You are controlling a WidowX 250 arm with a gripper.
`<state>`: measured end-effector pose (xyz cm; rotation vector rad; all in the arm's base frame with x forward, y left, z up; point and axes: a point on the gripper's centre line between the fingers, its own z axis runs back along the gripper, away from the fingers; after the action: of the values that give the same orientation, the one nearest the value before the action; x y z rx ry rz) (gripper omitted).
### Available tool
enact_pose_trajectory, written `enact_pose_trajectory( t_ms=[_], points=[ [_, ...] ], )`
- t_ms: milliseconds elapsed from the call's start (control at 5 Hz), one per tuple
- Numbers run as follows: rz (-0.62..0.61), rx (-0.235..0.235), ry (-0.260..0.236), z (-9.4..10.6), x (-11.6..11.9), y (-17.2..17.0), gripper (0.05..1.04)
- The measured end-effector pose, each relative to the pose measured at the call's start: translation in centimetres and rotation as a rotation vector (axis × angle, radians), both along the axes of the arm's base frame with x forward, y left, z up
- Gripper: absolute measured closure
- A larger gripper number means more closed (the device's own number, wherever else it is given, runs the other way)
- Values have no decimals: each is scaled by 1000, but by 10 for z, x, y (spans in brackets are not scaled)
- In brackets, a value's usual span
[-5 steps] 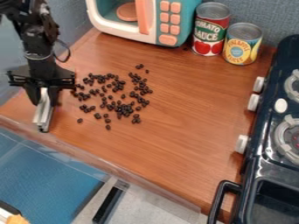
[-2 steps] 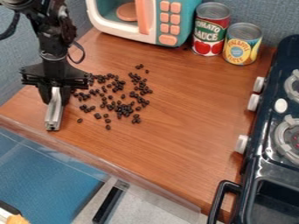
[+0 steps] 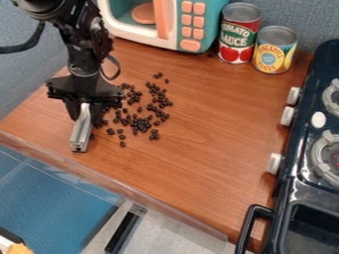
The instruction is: Sweep into pile
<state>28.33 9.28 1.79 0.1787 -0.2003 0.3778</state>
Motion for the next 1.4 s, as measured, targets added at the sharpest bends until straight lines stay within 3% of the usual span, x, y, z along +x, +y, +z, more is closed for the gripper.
enact_pose_trajectory(
  t_ms=[1400],
  points=[
    [-82, -66, 0, 1, 8, -112, 740]
  ],
)
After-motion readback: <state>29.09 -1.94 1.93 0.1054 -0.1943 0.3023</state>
